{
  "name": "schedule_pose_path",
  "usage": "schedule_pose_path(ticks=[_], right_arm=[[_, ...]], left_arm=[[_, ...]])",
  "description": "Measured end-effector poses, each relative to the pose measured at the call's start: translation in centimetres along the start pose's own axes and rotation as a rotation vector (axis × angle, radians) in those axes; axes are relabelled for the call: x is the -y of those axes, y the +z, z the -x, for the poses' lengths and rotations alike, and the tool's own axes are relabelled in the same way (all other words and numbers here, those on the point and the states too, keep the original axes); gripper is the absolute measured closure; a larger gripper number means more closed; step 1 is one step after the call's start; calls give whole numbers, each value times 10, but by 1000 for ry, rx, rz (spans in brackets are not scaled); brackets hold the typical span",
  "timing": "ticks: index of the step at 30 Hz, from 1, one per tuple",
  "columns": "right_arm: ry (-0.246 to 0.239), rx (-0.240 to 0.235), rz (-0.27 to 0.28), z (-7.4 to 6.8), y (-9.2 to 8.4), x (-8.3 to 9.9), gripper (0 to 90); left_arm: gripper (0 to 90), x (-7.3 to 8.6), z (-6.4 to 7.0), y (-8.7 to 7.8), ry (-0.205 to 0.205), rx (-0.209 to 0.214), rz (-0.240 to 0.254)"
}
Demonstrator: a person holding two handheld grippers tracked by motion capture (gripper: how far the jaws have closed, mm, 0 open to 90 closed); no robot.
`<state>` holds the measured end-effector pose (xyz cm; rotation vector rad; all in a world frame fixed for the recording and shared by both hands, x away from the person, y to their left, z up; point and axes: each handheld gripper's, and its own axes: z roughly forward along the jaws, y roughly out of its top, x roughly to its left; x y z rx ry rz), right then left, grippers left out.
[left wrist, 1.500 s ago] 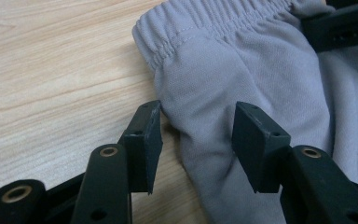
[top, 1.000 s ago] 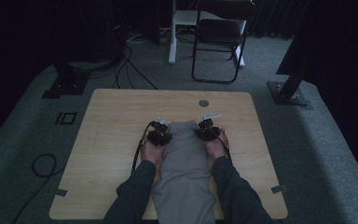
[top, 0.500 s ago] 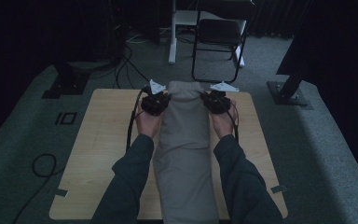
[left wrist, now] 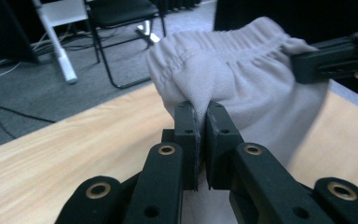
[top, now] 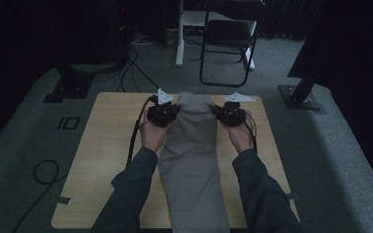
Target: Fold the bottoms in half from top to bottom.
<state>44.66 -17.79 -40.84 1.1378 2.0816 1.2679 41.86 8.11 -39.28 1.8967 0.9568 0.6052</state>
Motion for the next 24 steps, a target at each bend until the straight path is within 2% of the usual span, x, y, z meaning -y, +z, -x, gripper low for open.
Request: schedule_pose_path(ticks=[5,9,12,15,16,17,18,19,21,23,24], right_arm=[[-14,-40,-30,-10,-19,24,852],[-23,-76,-40,-20,-38,45,850],[-29,-100,-66,-29,-47,65,850],[-46,-113,-103,-40,-52,91,850],[-46,-113,-103,-40,-52,91,850],[-48,-117,-113,-43,-53,99,851],[-40,-135,-144,-49,-53,117,851],[-40,-136,-154,-51,-53,123,852],[-30,-150,-200,-57,-49,142,853],[-37,-153,-245,-63,-45,157,853],[-32,-157,-265,-65,-42,164,854]], left_arm=[[852,24,21,-24,18,59,2],[851,57,41,-39,25,88,-21],[852,85,55,-43,22,98,-58],[852,113,64,-45,-8,110,-92],[852,113,64,-45,-8,110,-92],[852,133,69,-44,-37,120,-133],[852,140,71,-44,-41,126,-149],[852,150,76,-43,-48,133,-176],[852,165,82,-40,-37,133,-226],[853,177,85,-36,-50,139,-271],[853,182,86,-32,-36,133,-298]])
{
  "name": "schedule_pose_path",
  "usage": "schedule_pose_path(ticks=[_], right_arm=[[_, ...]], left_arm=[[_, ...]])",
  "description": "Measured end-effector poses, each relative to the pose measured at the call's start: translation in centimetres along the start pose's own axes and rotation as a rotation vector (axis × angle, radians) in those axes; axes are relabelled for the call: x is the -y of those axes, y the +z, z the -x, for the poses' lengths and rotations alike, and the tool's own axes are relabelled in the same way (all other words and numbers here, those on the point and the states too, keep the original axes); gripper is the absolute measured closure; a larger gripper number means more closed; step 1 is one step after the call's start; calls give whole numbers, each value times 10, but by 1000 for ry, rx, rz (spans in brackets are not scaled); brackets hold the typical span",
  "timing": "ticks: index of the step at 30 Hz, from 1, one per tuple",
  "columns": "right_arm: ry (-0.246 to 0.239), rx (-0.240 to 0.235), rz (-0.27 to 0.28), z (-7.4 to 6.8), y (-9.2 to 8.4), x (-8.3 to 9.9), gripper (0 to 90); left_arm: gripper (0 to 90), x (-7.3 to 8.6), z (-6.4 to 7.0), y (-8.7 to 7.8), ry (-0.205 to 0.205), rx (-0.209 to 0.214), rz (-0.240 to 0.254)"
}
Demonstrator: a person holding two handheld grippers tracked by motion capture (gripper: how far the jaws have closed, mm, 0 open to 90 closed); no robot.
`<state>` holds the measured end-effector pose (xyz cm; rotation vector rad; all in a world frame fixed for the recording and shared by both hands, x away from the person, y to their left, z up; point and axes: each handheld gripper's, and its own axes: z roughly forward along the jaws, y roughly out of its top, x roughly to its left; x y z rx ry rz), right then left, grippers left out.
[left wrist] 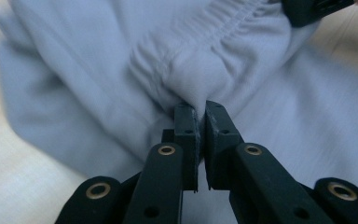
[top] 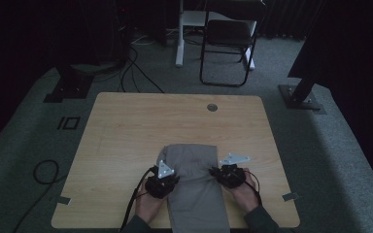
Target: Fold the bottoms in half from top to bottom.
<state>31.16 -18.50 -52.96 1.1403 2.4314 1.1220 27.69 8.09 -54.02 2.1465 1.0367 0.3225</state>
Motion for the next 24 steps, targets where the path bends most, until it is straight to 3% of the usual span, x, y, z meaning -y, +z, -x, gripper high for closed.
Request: schedule_pose_path(ticks=[3,6,14,24], right_arm=[[14,6,-38,0,11,10,853],[16,10,-32,2,16,9,853],[22,53,-27,18,38,-14,853],[80,90,-15,44,65,-43,854]], left_arm=[[854,3,-2,6,6,-7,10],[854,-4,-9,12,5,-31,9],[854,-26,-39,33,-34,-76,24],[854,-55,-70,58,-81,-124,36]])
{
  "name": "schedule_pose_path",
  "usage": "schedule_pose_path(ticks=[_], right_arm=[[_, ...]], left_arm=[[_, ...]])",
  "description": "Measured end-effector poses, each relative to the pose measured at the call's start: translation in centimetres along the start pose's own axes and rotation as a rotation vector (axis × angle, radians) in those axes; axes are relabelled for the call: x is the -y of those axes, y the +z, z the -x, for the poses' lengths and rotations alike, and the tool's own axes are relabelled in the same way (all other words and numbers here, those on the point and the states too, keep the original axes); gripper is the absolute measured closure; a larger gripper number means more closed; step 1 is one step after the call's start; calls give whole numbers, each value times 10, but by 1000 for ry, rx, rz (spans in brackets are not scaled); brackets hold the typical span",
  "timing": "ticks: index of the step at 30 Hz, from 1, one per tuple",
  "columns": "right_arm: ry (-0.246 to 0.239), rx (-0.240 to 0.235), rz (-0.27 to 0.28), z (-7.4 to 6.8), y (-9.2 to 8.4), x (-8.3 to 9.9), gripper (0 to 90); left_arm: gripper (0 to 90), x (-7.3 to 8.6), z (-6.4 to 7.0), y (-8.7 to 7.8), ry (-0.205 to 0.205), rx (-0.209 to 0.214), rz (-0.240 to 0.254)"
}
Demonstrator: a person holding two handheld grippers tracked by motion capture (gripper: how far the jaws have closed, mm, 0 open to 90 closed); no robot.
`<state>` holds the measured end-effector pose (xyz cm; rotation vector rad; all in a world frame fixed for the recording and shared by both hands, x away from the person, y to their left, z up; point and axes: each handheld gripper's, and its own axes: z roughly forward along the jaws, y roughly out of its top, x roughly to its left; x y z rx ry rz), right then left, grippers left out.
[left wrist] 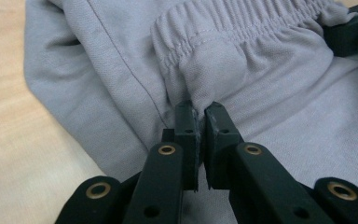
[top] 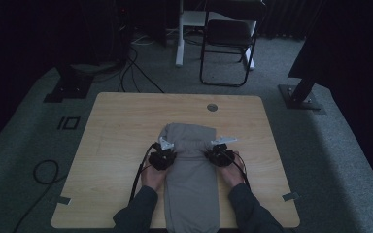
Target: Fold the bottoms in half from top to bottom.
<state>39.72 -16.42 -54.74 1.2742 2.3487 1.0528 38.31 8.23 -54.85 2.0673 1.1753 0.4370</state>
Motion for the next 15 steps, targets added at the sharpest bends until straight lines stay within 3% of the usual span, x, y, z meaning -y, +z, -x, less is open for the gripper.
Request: schedule_pose_path(ticks=[9,13,15], right_arm=[[83,57,-9,18,25,-30,856],[67,73,-31,16,26,-40,859],[55,70,-10,15,19,-45,859]], left_arm=[[854,-25,-12,21,-53,-53,-16],[854,-30,-14,20,-45,-61,-25],[854,-35,-15,13,-48,-56,-5]])
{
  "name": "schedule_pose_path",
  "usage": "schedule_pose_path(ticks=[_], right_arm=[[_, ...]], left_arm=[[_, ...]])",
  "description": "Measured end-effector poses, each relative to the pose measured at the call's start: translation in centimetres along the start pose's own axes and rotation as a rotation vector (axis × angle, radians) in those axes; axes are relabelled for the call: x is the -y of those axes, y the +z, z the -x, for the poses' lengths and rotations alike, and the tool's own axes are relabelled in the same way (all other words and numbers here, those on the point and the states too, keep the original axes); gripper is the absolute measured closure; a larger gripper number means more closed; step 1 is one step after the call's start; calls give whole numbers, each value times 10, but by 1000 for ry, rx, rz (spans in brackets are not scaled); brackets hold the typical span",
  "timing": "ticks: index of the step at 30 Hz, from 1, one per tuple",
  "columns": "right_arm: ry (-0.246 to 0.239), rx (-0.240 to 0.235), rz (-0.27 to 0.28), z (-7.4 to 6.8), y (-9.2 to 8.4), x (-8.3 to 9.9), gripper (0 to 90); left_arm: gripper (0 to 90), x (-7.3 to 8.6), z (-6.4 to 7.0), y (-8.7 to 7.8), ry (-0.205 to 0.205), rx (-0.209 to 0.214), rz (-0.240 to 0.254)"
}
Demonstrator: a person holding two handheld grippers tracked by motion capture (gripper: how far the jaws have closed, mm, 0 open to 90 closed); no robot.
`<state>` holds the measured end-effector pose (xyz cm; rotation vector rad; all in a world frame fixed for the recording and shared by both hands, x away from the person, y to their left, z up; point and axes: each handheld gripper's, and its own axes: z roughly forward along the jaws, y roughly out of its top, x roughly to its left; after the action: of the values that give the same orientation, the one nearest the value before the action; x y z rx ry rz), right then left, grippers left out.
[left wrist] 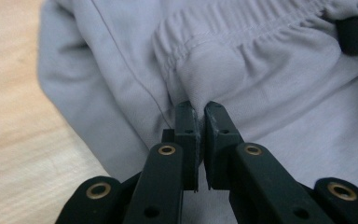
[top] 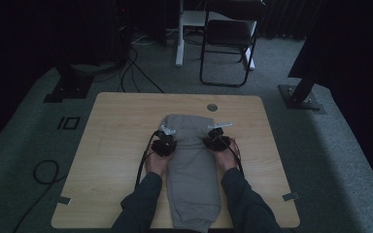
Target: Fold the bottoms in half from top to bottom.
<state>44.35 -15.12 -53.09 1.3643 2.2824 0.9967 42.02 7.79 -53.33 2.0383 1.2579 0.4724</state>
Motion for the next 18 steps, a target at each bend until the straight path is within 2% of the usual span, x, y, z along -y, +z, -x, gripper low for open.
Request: schedule_pose_path(ticks=[5,11,13,15,18], right_arm=[[-17,-19,95,-1,-32,-19,860],[-44,-27,231,-5,-78,-45,860],[-49,-37,279,-6,-92,-49,860],[-56,-51,333,-9,-109,-50,859],[-81,-77,351,-15,-120,-40,859]], left_arm=[[854,-23,0,-32,13,12,92],[854,-51,4,-83,30,41,227],[854,-53,7,-101,41,67,272],[854,-48,11,-117,61,91,309],[854,-30,17,-130,84,107,317]])
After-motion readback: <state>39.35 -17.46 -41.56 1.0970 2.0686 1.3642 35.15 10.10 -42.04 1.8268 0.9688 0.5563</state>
